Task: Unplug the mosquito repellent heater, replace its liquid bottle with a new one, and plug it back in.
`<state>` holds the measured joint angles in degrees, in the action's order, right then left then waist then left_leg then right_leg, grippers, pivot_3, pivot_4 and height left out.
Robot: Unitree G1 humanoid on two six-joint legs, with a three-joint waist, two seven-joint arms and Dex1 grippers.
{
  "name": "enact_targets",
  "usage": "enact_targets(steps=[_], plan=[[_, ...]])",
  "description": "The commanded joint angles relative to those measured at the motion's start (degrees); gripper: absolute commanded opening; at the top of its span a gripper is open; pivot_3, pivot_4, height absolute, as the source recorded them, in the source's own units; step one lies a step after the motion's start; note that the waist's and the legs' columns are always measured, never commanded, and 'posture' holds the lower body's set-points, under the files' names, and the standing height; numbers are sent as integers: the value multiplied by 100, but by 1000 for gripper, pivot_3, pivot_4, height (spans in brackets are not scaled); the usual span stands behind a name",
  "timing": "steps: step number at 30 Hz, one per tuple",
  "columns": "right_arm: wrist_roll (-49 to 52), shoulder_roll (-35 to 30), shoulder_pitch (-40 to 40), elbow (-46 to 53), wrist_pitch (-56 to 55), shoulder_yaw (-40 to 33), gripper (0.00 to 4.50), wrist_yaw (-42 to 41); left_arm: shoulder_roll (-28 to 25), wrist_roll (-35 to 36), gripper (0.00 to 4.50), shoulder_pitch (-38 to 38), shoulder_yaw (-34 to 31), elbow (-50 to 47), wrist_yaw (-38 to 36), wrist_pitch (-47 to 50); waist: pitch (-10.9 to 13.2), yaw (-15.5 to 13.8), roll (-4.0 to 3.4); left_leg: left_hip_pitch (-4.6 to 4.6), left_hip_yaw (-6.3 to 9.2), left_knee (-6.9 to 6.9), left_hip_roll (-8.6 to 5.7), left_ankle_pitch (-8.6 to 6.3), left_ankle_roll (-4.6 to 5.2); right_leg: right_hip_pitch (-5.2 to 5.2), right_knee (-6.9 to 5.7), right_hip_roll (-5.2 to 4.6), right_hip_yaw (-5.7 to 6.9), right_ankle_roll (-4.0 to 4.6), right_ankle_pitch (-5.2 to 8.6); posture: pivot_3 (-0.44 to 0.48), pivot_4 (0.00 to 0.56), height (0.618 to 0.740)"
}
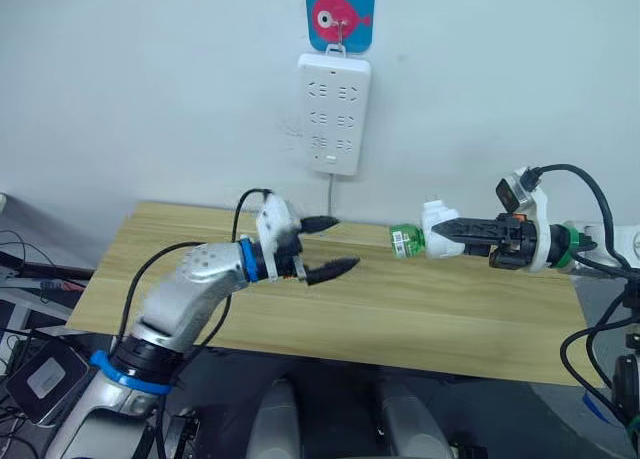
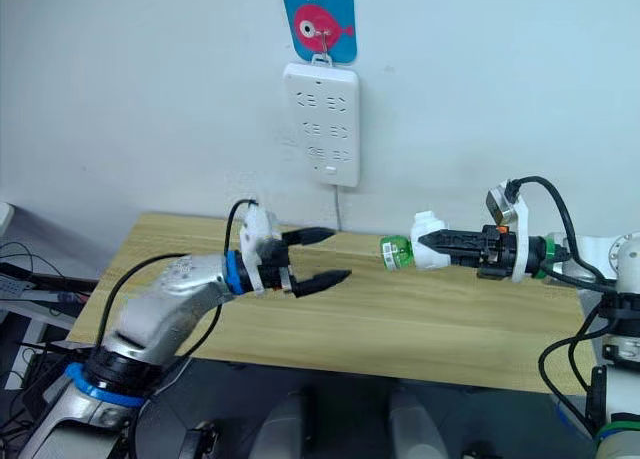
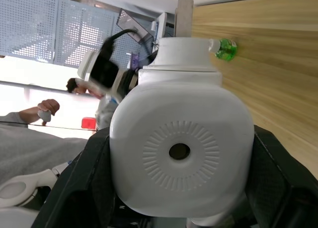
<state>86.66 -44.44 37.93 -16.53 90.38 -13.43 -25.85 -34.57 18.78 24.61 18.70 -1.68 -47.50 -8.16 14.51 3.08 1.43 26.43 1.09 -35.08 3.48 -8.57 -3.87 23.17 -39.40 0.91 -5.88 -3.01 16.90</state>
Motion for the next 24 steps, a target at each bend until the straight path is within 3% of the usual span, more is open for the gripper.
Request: enact_targets(steps=[1, 5, 11, 15, 24], plan=[[224, 83, 227, 24, 23, -233, 3016, 79, 320, -2168, 4468, 385, -42, 1001, 779, -3334, 0, -23, 1, 6, 1, 0, 0, 0, 0, 2, 6, 0, 0, -2, -3, -49, 219, 740], [366, 230, 296, 49, 57, -237, 3016, 215, 676, -3770, 4468, 824, -107, 2021, 1906, -5037, 0, -60, 0, 30, 6, 0, 2, -3, 7, 8, 34, -1, 5, -25, -24, -45, 218, 740], [719, 257, 248, 182, 89, -159, 3016, 449, 982, -5476, 4468, 1398, -244, 2796, 3506, -5860, 0, -75, 0, 38, 21, 2, 2, -9, 16, 12, 28, -2, 23, -30, -28, -48, 217, 740], [1003, 218, 163, 269, 47, -55, 3016, 605, 1021, -6067, 4468, 1657, -216, 2927, 4262, -6051, 0, -70, 0, 39, 21, 0, 1, -8, 16, 12, 26, -2, 23, -31, -29, -48, 217, 740], [1536, 84, 39, 367, -232, 208, 3016, 962, 946, -6492, 4468, 1889, -29, 2959, 4975, -6305, 0, -66, 0, 35, 24, -5, 0, -8, 16, 12, -1, -2, 26, -32, -29, -54, 222, 740]])
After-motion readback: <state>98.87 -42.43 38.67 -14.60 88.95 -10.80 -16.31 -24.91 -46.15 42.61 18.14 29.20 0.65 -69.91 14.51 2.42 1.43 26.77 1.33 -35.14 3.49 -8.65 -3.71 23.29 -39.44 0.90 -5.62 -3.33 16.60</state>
